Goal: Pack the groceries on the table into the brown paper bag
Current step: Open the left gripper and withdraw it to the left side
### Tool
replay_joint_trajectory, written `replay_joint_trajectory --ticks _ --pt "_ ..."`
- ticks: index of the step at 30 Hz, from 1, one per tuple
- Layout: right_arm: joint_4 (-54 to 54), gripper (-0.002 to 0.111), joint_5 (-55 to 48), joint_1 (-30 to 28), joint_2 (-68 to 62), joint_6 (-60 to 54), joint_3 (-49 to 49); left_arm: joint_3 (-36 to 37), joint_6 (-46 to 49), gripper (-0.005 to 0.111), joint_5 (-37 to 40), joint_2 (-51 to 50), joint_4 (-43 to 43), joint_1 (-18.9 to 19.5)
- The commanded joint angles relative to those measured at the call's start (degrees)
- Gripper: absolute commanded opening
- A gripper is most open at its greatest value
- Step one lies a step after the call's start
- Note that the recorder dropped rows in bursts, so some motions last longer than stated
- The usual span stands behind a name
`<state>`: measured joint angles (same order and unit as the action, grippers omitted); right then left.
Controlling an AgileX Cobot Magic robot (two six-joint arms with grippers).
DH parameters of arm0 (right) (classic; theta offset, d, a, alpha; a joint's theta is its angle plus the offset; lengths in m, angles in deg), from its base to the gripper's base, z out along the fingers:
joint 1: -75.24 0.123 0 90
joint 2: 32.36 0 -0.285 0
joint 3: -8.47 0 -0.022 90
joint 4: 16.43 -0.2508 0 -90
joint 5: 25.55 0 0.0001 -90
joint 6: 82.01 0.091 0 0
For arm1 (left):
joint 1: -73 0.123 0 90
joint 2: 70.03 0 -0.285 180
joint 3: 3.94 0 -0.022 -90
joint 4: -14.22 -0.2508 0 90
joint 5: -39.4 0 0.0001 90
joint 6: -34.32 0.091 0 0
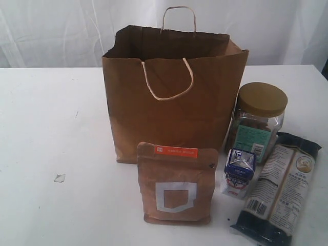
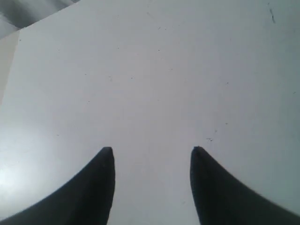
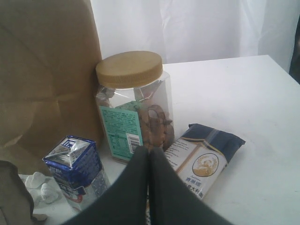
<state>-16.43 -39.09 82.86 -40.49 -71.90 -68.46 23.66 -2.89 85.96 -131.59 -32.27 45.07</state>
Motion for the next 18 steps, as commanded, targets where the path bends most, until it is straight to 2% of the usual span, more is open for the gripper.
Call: replay_joint_trajectory --ticks 1,4,6,11,14,18 --pt "0.00 0.000 0.38 -0.25 0.35 0.19 -0.29 3.73 -7.17 0.053 -8.51 1.07 4.12 0.54" --pt "0.00 0.000 0.38 -0.25 0.35 0.19 -0.29 5.79 -7.17 0.053 -16.41 1.09 15.82 2.05" --pt "0.00 0.000 0.38 -0.25 0.35 0.19 -0.29 7.72 -7.17 0.053 -21.93 1.09 20.48 3.01" --pt "0.00 0.000 0.38 -0.25 0.35 0.19 -0.29 13.21 -6.48 0.053 -32.42 1.09 27.01 4.56" --pt "0.00 0.000 0.38 -0.25 0.35 0.19 -0.29 16.06 -6.34 0.053 -35.95 1.09 29.35 4.95" --pt "0.00 0.000 0.38 -0.25 0.35 0.19 -0.29 18.85 -6.34 0.053 -35.81 1.09 30.91 4.95"
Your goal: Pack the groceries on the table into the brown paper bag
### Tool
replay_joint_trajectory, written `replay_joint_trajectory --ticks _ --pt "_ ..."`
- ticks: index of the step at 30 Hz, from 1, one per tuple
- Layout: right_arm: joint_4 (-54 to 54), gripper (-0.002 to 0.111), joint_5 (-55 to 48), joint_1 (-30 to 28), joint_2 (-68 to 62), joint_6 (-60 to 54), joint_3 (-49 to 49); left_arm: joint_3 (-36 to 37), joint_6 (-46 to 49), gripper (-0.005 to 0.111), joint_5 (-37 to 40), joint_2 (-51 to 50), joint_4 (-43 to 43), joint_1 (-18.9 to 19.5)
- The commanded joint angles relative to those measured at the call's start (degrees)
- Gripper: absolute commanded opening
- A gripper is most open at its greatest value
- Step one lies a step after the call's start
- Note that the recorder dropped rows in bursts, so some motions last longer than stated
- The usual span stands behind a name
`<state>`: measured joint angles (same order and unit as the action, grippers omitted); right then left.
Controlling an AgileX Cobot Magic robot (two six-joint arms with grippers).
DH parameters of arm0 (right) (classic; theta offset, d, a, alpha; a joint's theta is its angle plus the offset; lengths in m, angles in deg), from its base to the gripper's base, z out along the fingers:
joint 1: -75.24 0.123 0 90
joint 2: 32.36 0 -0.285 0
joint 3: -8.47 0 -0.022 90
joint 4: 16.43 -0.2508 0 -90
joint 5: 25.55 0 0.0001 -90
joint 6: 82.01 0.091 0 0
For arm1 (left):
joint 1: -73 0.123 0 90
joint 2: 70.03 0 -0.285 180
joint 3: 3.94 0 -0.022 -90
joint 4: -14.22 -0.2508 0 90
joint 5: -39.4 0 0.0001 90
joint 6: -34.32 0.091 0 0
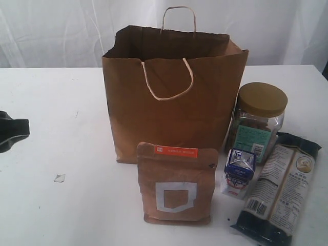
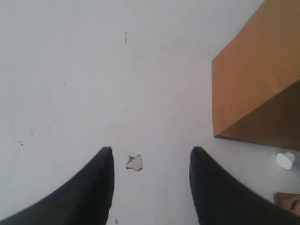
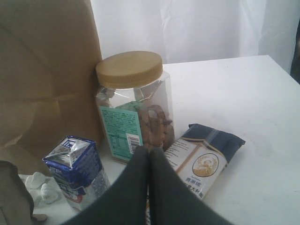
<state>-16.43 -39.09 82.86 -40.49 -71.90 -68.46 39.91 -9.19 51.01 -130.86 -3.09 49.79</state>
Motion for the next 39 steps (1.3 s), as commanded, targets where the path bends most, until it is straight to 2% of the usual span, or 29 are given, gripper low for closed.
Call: replay_joint_trajectory --ticks 1,8,11,13,16,22,24,27,32,39 --pt "0.00 0.000 0.38 -0.25 0.35 0.19 -0.29 2.89 -0.05 0.053 -0.86 0.37 1.73 0.24" --pt "0.00 0.000 0.38 -0.25 0.35 0.19 -0.29 9.34 -0.05 0.053 -0.46 14.03 1.73 -0.10" --pt "0.00 0.000 0.38 -0.25 0.35 0.19 -0.29 16.54 -0.05 0.053 -6.60 22.63 2.47 0.44" --pt "0.00 0.000 0.38 -0.25 0.35 0.19 -0.29 22.88 -0.05 0.053 -14.92 26.10 7.51 1.44" --pt "0.00 0.000 0.38 -0.25 0.35 0.19 -0.29 28.14 -0.05 0.053 -13.18 32.56 8.82 1.91" --pt "0.00 0.000 0.38 -0.25 0.35 0.19 -0.29 32.01 -0.05 0.053 -9.54 44.45 10.02 2.14" --pt "0.00 0.000 0.38 -0.25 0.35 0.19 -0.29 33.37 -0.05 0.053 -8.83 47.44 10.02 3.48" --pt "0.00 0.000 0.38 -0.25 0.35 0.19 -0.29 33.37 -0.05 0.053 -6.06 53.04 9.90 7.92" --pt "0.00 0.000 0.38 -0.25 0.35 0.19 -0.29 33.37 0.03 0.053 -5.90 53.04 9.13 14.00" --pt "0.00 0.000 0.38 -0.25 0.35 0.19 -0.29 33.37 0.03 0.053 -5.90 53.04 9.13 14.76"
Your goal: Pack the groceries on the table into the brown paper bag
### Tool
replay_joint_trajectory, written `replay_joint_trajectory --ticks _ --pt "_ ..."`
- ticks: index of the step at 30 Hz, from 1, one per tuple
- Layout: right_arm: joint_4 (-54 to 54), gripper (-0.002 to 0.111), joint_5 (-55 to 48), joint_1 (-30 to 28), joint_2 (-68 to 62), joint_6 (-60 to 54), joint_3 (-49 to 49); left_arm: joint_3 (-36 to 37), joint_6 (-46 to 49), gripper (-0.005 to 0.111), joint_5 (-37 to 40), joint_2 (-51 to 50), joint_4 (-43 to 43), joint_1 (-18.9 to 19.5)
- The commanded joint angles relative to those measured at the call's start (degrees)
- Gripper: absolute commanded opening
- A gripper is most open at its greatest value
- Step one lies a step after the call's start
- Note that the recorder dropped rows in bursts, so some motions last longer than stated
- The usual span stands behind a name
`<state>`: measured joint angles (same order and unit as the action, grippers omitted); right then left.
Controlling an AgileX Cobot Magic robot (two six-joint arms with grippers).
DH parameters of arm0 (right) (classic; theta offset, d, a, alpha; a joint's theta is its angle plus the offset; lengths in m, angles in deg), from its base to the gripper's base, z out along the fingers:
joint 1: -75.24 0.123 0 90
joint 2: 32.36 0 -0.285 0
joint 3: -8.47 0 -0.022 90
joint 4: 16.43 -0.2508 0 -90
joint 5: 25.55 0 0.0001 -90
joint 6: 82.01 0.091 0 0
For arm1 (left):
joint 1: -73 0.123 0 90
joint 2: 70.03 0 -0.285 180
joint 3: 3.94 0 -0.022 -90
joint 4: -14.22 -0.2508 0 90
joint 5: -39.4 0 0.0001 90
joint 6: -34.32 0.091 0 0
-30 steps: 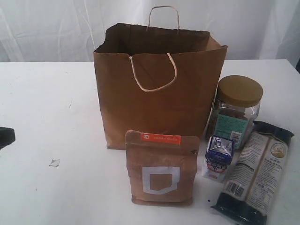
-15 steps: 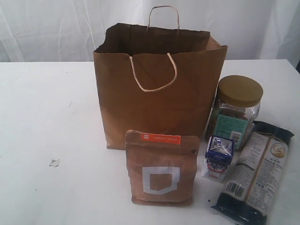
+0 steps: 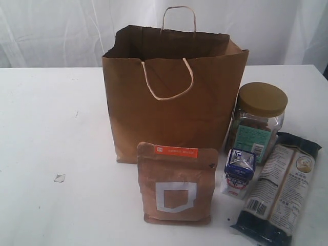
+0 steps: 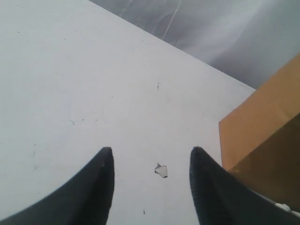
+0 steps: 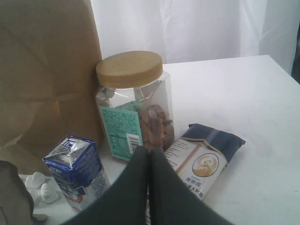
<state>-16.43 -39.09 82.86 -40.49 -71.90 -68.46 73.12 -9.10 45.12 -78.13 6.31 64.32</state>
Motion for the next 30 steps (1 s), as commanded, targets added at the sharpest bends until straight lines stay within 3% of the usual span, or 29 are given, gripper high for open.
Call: replay_joint_trajectory --ticks 1,7,15,20,25,30 --pt "0.00 0.000 0.38 -0.25 0.35 0.19 -0.29 0.16 -0.05 0.053 -0.01 0.31 -0.26 0.22" --pt "0.00 0.000 0.38 -0.25 0.35 0.19 -0.29 0.16 4.88 0.053 0.77 0.31 -0.16 0.22" --pt "0.00 0.000 0.38 -0.25 0.35 0.19 -0.29 0.16 31.46 0.053 0.98 0.31 10.38 0.22" --pt "0.00 0.000 0.38 -0.25 0.35 0.19 -0.29 0.16 33.79 0.053 1.97 0.31 11.81 0.22" --pt "0.00 0.000 0.38 -0.25 0.35 0.19 -0.29 0.16 42.62 0.053 3.47 0.31 16.81 0.22" --pt "0.00 0.000 0.38 -0.25 0.35 0.19 -0.29 0.16 43.92 0.053 3.35 0.31 17.63 0.22"
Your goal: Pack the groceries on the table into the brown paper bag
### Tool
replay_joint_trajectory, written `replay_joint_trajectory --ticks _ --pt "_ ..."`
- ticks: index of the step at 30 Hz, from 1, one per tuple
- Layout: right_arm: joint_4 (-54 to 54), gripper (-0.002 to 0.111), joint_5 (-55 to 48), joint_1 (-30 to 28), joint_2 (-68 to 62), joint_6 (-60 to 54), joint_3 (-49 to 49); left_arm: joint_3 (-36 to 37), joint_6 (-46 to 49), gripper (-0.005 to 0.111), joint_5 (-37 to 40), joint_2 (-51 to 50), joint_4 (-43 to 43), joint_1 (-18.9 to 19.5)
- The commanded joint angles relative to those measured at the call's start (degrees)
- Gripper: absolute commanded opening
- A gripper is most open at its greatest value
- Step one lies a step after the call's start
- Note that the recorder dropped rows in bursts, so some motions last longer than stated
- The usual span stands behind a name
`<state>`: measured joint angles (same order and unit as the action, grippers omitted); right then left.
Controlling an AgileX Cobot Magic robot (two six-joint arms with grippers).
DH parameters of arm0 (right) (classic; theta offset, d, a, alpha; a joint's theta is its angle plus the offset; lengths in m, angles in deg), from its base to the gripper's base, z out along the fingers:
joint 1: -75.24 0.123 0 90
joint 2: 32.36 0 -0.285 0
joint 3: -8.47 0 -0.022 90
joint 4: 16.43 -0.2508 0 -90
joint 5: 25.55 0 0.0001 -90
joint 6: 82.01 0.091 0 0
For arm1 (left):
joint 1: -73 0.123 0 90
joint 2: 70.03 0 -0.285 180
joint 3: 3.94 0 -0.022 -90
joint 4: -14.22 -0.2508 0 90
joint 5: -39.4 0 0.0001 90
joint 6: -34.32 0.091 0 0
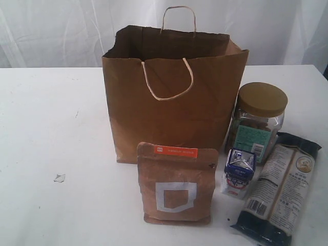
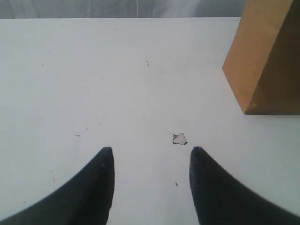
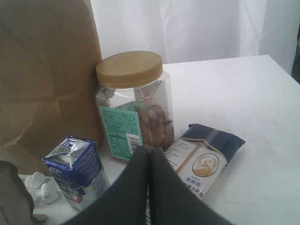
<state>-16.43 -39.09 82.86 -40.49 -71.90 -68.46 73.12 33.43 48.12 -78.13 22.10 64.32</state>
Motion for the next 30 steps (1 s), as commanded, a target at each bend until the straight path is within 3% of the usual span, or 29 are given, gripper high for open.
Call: replay_joint_trajectory --ticks 1,27,30 --pt "0.00 0.000 0.38 -0.25 0.35 0.19 -0.29 0.16 1.38 0.053 0.35 0.31 1.84 0.22" --pt "0.00 0.000 0.63 -0.25 0.35 0.19 -0.29 0.16 1.38 0.053 0.35 0.31 1.84 0.22" --pt "-5.14 0.000 3.98 -0.25 0.35 6.43 -0.29 0.16 1.38 0.053 0.35 0.31 1.84 0.22"
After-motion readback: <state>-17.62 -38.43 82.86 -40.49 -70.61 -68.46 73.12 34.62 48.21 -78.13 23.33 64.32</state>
